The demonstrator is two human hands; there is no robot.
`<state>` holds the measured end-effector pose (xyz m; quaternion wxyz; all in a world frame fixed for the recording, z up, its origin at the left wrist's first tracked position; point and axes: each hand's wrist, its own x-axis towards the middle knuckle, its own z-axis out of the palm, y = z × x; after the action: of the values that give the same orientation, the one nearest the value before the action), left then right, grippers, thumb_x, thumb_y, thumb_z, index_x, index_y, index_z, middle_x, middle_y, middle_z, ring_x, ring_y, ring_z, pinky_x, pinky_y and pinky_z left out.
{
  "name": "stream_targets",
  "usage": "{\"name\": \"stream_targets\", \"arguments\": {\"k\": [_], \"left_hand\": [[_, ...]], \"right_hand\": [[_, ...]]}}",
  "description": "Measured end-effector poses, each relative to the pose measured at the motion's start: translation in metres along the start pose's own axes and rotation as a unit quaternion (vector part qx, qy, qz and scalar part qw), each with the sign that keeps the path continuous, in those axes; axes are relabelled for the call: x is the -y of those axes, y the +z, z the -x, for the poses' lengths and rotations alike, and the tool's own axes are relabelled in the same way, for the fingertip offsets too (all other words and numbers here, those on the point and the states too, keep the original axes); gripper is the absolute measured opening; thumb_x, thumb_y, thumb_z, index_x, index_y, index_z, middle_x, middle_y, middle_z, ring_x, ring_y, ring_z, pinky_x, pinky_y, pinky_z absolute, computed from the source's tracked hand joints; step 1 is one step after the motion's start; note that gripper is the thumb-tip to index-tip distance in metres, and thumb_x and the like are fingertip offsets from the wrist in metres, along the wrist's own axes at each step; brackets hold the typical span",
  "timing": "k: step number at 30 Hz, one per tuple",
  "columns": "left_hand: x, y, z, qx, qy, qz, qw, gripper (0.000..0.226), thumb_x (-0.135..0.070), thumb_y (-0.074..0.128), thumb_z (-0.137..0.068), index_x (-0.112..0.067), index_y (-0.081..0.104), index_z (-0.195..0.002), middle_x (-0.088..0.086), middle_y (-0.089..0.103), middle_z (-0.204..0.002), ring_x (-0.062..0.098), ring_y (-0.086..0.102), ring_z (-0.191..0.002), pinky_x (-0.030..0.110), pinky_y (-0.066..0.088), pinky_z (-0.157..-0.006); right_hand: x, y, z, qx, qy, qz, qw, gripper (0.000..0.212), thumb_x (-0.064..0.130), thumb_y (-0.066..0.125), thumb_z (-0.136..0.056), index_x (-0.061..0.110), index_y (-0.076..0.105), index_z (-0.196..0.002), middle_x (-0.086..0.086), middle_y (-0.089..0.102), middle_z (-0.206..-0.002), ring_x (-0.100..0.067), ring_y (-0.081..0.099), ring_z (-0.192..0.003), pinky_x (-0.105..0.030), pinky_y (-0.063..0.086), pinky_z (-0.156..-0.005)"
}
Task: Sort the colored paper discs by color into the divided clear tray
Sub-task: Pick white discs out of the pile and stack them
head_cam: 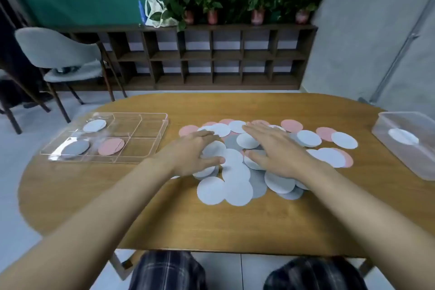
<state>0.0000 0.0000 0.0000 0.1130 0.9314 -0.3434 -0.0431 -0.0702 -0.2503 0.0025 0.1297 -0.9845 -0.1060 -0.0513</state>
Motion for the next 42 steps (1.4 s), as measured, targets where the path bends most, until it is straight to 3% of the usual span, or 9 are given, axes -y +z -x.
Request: {"name": "stream_targets", "arguments": {"k": [5, 18, 23, 26, 29, 33, 37, 40, 42], "left_hand": [[0.010, 0.036, -0.023, -0.019, 0.016, 0.019, 1.000, 0.056, -0.054, 0.056, -0.101, -0.025, 0.053, -0.149, -0.005, 0.051, -0.147, 0.019, 0.045, -0.137, 0.038, 0.043, -0.108], [0.034, 0.058, -0.065, -0.069, 0.042, 0.165, 0.983, 0.037, -0.047, 0.087, -0.078, -0.033, 0.078, -0.111, -0.012, 0.062, -0.107, 0.009, 0.057, -0.105, 0.027, 0.048, -0.091], [0.034, 0.058, -0.067, -0.078, 0.024, 0.263, 0.961, 0.031, -0.031, 0.092, -0.076, -0.029, 0.072, -0.099, -0.015, 0.068, -0.096, 0.006, 0.058, -0.088, 0.016, 0.044, -0.077], [0.033, 0.053, -0.068, -0.093, 0.011, 0.351, 0.932, 0.021, -0.014, 0.088, -0.081, -0.020, 0.073, -0.095, -0.008, 0.070, -0.083, 0.005, 0.056, -0.068, 0.012, 0.044, -0.067], [0.033, 0.051, -0.067, -0.121, 0.006, 0.420, 0.899, 0.018, -0.009, 0.087, -0.082, -0.016, 0.074, -0.092, -0.002, 0.067, -0.079, 0.011, 0.056, -0.068, 0.018, 0.049, -0.068], [0.027, 0.053, -0.065, -0.171, 0.001, 0.442, 0.880, 0.023, -0.012, 0.090, -0.080, -0.014, 0.070, -0.091, 0.004, 0.068, -0.078, 0.015, 0.060, -0.068, 0.024, 0.051, -0.067], [0.020, 0.053, -0.057, -0.221, 0.005, 0.322, 0.921, 0.031, -0.028, 0.090, -0.081, -0.021, 0.062, -0.090, -0.002, 0.066, -0.076, 0.015, 0.061, -0.069, 0.021, 0.046, -0.061], [0.019, 0.059, -0.049, -0.137, 0.040, 0.269, 0.952, 0.032, -0.044, 0.092, -0.075, -0.029, 0.065, -0.082, -0.007, 0.064, -0.077, 0.018, 0.060, -0.075, 0.022, 0.045, -0.063], [0.019, 0.063, -0.048, -0.082, 0.074, 0.226, 0.968, 0.037, -0.056, 0.091, -0.069, -0.034, 0.072, -0.093, -0.011, 0.062, -0.085, 0.016, 0.059, -0.081, 0.019, 0.044, -0.065]], "right_hand": [[-0.004, 0.027, -0.009, 0.016, 0.004, -0.015, 1.000, 0.065, 0.042, 0.049, -0.105, 0.032, 0.022, -0.164, 0.014, 0.016, -0.171, -0.008, 0.007, -0.159, -0.039, 0.008, -0.127], [-0.029, 0.062, -0.054, -0.039, -0.019, -0.061, 0.997, 0.048, 0.027, 0.053, -0.105, 0.026, 0.049, -0.153, 0.013, 0.036, -0.164, -0.006, 0.015, -0.158, -0.033, 0.010, -0.126], [-0.036, 0.076, -0.054, -0.093, -0.026, -0.128, 0.987, 0.040, 0.026, 0.052, -0.100, 0.020, 0.067, -0.137, 0.010, 0.058, -0.149, -0.010, 0.037, -0.150, -0.037, 0.029, -0.123], [-0.032, 0.075, -0.051, -0.114, -0.028, -0.176, 0.977, 0.032, 0.028, 0.059, -0.100, 0.022, 0.072, -0.128, 0.015, 0.066, -0.136, -0.009, 0.049, -0.138, -0.028, 0.038, -0.115], [-0.026, 0.072, -0.049, -0.125, -0.042, -0.200, 0.971, 0.022, 0.026, 0.070, -0.098, 0.026, 0.074, -0.120, 0.020, 0.071, -0.118, -0.005, 0.058, -0.118, -0.019, 0.044, -0.097], [-0.025, 0.070, -0.048, -0.132, -0.017, -0.268, 0.954, 0.008, 0.021, 0.069, -0.099, 0.018, 0.073, -0.105, 0.006, 0.075, -0.092, -0.013, 0.067, -0.090, -0.032, 0.051, -0.076], [-0.035, 0.071, -0.046, -0.156, 0.021, -0.292, 0.943, 0.005, 0.018, 0.066, -0.100, 0.020, 0.070, -0.099, -0.004, 0.068, -0.076, -0.028, 0.063, -0.070, -0.045, 0.050, -0.070], [-0.043, 0.072, -0.046, -0.168, 0.042, -0.298, 0.939, 0.009, 0.018, 0.064, -0.100, 0.022, 0.072, -0.103, -0.011, 0.066, -0.077, -0.034, 0.060, -0.066, -0.051, 0.052, -0.069], [-0.043, 0.071, -0.046, -0.171, 0.039, -0.293, 0.940, 0.012, 0.018, 0.064, -0.100, 0.022, 0.073, -0.106, -0.008, 0.066, -0.076, -0.031, 0.061, -0.068, -0.049, 0.052, -0.070]]}}
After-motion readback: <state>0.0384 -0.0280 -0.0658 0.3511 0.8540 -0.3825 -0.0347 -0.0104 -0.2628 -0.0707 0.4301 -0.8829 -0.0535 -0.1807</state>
